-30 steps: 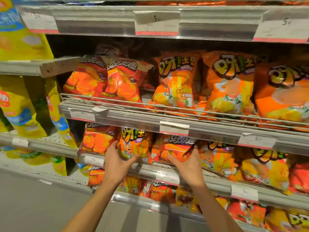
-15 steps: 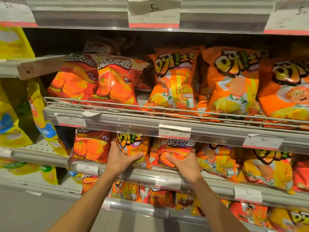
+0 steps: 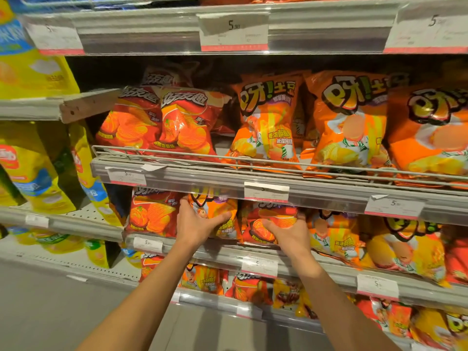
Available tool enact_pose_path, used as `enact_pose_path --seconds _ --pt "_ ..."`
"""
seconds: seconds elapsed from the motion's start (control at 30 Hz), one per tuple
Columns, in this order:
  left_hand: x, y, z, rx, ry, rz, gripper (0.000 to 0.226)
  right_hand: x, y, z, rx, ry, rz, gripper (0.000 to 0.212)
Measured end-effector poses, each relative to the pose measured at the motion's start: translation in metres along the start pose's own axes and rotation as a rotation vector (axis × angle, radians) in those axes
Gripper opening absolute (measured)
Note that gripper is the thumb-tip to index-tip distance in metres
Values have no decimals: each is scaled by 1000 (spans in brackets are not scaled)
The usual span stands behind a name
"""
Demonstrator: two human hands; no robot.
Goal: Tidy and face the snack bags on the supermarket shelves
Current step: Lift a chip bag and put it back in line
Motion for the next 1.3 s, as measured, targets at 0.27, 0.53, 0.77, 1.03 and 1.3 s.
enact_pose_path --seconds 0.27,0.53,0.77,1.03,1.3 --pt "20 -32 7 15 -41 -17 97 16 -31 -4 18 50 70 106" --pt "-29 -38 -3 11 22 17 100 67 -61 -50 -64 172 34 79" --pt "-95 -34 -16 -68 76 74 68 116 -77 -78 -89 192 -29 79" --pt "-124 -44 -10 -89 99 107 73 120 -95 -92 -77 231 -34 69" --pt "-126 -45 -3 -88 53 220 97 99 -105 -80 -96 181 -31 73"
Point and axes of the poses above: each hand's wrist, its own y-axis towards the middle knuckle, its own x-axis out of the back of the hand, z = x × y, the point moved 5 cm from there along y, towards the middle knuckle, and after that the axes turned 3 degrees about -y, right-handed, at the moved point
